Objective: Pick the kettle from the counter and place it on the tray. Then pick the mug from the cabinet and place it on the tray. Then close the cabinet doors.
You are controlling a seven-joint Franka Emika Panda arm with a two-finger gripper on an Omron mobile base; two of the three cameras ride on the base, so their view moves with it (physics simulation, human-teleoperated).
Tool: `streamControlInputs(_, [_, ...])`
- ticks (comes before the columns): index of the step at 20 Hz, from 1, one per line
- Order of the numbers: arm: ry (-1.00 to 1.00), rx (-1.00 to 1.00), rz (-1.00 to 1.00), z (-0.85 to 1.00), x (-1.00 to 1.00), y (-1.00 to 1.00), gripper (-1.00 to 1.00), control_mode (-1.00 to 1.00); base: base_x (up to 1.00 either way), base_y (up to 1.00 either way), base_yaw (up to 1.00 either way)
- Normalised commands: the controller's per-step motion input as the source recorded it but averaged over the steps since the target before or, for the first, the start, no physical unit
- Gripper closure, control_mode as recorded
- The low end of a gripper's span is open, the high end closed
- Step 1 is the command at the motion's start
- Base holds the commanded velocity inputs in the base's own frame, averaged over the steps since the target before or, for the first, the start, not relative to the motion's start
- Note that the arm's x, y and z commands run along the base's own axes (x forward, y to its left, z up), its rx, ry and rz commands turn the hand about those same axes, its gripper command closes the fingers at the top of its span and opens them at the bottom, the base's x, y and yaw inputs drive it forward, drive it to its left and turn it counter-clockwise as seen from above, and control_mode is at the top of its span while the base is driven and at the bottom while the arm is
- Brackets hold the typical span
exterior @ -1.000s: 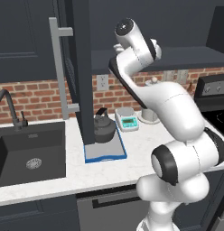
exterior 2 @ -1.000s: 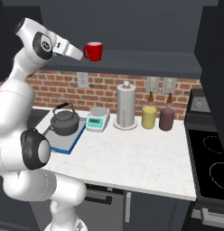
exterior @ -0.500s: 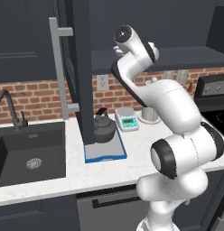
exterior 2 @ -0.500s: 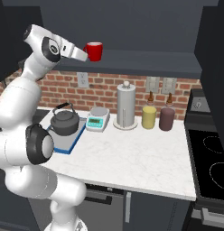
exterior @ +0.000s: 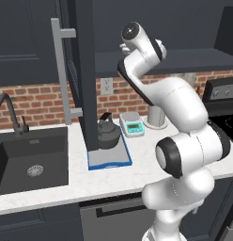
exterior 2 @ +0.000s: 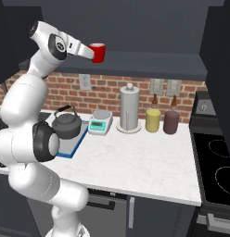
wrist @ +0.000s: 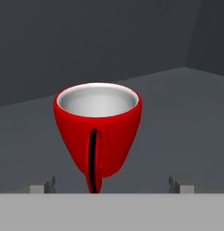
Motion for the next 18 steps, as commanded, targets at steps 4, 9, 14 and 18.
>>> streamControlInputs(4, [0.00, 0.00, 0.00, 0.00, 0.09, -0.02, -1.00, -1.00, 0.00, 0.00, 0.00])
streamControlInputs(9, [0.00, 0.00, -0.02, -0.01, 0.12, 0.00, -1.00, -1.00, 0.00, 0.00, 0.00])
streamControlInputs(14, [0.00, 0.00, 0.00, 0.00, 0.22, 0.00, -1.00, -1.00, 0.00, 0.00, 0.00])
streamControlInputs(18, [0.00, 0.00, 0.00, 0.00, 0.21, 0.00, -1.00, -1.00, 0.00, 0.00, 0.00])
